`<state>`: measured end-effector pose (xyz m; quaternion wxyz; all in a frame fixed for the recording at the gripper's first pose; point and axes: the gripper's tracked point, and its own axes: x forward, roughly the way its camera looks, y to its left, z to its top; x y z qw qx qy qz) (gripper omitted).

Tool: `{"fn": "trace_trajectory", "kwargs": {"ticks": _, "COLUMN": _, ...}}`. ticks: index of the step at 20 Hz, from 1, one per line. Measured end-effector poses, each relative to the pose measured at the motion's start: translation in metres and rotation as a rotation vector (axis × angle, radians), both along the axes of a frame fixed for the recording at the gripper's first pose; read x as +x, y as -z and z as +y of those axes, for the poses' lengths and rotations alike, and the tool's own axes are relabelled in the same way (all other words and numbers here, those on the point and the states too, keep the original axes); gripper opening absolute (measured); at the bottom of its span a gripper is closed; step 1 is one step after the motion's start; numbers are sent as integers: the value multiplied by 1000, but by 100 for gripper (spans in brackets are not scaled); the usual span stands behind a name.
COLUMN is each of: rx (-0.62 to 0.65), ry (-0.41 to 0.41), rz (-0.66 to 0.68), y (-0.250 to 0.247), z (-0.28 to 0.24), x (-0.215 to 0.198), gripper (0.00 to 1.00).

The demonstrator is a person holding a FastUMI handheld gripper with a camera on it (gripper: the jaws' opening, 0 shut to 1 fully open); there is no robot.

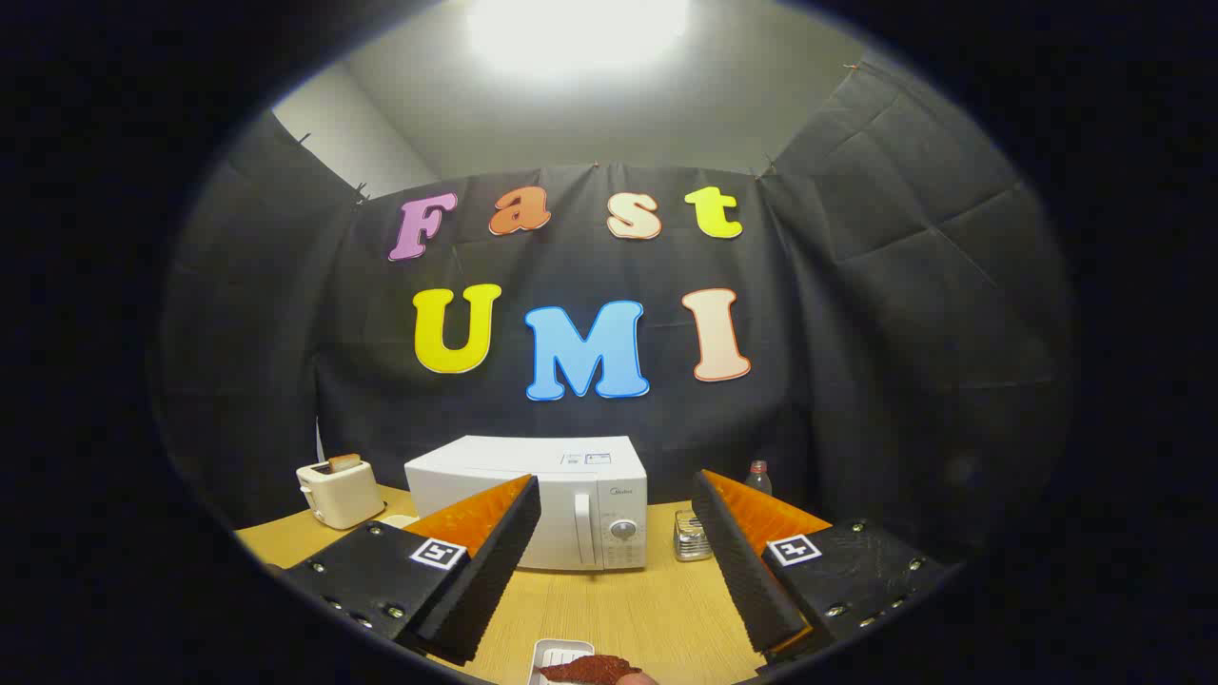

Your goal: Open the microwave, put the food inside, and close the microwave door.

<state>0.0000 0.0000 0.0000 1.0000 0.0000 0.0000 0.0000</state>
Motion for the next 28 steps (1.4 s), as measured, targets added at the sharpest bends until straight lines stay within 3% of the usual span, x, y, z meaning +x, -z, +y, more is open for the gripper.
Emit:
{"fn": "trace_trajectory", "kwargs": {"ticks": 18, "rx": -5, "ry": -26, "rz": 11, "y": 7, "z": 11, "x": 17, "gripper": 99}}
{"fn": "trace_trajectory", "kwargs": {"ticks": 28, "rx": 15, "ry": -52, "rz": 23, "y": 24, "z": 17, "x": 62, "gripper": 99}}
